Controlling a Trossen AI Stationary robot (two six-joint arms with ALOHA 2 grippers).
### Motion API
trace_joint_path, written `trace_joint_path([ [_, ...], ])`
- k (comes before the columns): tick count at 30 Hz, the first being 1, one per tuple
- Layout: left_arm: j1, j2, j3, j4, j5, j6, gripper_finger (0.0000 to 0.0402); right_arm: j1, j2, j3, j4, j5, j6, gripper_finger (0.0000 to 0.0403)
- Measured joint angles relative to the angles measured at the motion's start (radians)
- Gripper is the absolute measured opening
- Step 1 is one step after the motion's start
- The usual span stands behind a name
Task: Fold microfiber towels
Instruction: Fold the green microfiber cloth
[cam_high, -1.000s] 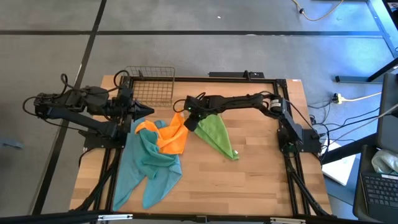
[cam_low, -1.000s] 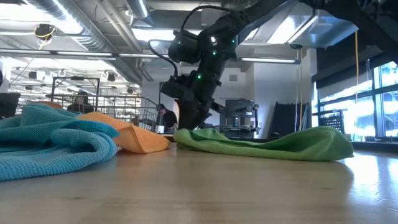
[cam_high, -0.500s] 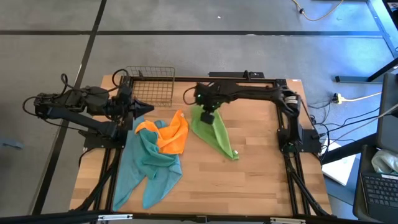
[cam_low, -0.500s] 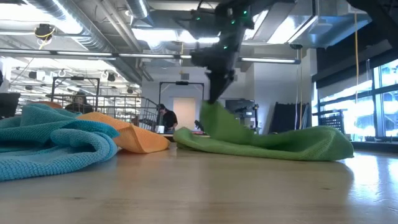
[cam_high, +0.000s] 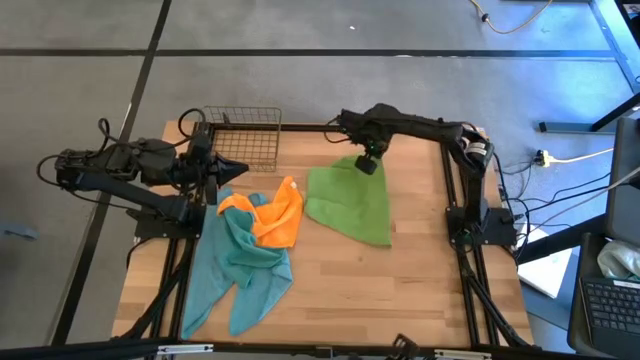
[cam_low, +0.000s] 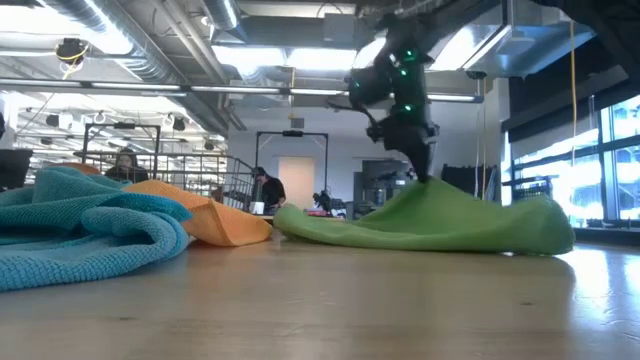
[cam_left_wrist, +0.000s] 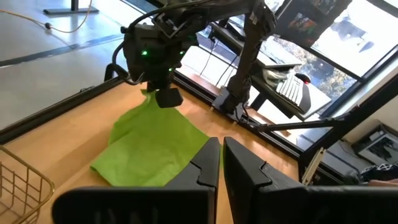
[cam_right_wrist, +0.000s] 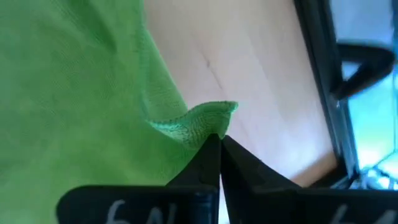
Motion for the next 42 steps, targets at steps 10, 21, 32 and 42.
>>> trace_joint_path([
  [10,0.000,-0.001,0.000,0.004,-0.003,0.020,0.0014,-0.063,-0.003,-0.115,-0.050,-0.083,0.118,0.0041],
  [21,0.000,-0.001,0.000,0.004,0.087,0.027,0.0014,-0.049,-0.218,-0.115,0.235,-0.132,0.100,0.0125],
  [32,0.000,0.000,0.000,0.015,0.106,0.090,0.0014,0.057,-0.243,-0.127,0.458,-0.419,0.141,0.0141],
  [42,0.000,0.007,0.000,0.015,0.049,0.040,0.0014,0.240,-0.024,-0.229,0.614,-0.451,0.109,0.0141],
])
